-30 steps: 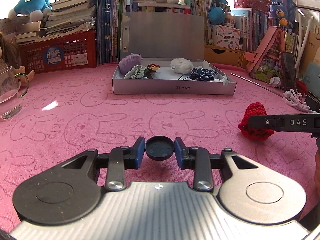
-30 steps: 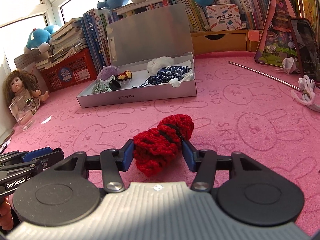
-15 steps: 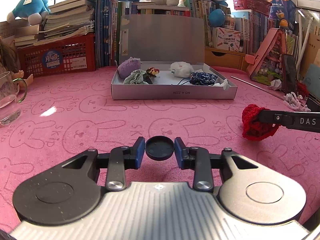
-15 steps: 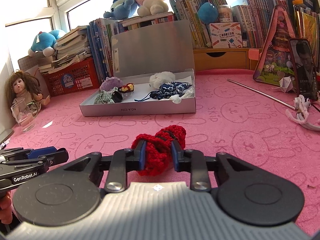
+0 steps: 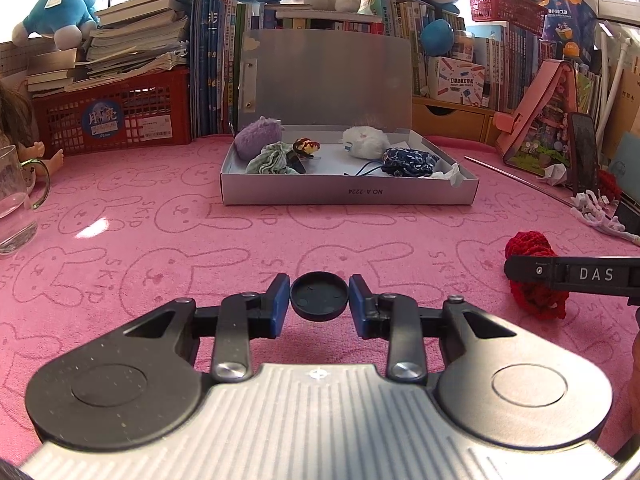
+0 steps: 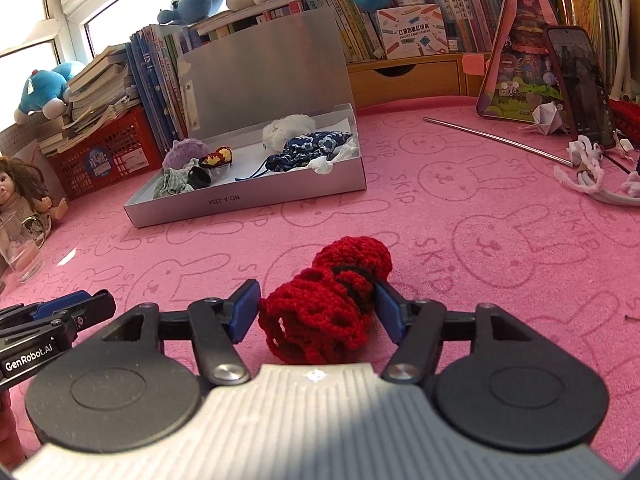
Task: Organize objects
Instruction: 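Carry the black cap and red knit item with both tools into the box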
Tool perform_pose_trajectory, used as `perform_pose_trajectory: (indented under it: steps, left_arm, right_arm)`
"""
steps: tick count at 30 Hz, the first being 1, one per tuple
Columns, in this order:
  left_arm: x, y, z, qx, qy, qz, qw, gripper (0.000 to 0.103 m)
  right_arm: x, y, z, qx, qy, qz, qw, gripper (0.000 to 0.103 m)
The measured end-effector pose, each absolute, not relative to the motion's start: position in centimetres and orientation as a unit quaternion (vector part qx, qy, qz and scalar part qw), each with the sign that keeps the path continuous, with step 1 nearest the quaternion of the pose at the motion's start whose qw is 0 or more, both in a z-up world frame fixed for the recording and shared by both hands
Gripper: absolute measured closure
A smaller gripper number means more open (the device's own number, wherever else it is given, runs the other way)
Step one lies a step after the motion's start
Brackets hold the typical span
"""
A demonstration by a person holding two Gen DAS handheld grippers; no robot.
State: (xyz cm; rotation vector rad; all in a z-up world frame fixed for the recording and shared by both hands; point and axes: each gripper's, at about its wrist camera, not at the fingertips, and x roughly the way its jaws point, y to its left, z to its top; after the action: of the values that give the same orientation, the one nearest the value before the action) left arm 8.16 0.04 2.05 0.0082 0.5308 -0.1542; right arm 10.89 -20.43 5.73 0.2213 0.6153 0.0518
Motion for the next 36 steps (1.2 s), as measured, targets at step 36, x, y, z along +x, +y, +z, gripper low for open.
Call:
perform_pose_trajectory:
  steps: [36]
  left_arm:
    - [26.9, -0.2, 5.4, -0.02, 0.244, -0.052, 0.968, 0.066]
  right_arm:
    - [25.5, -18.3, 9.3, 0.14, 0.269, 0.13, 0.944, 0.056]
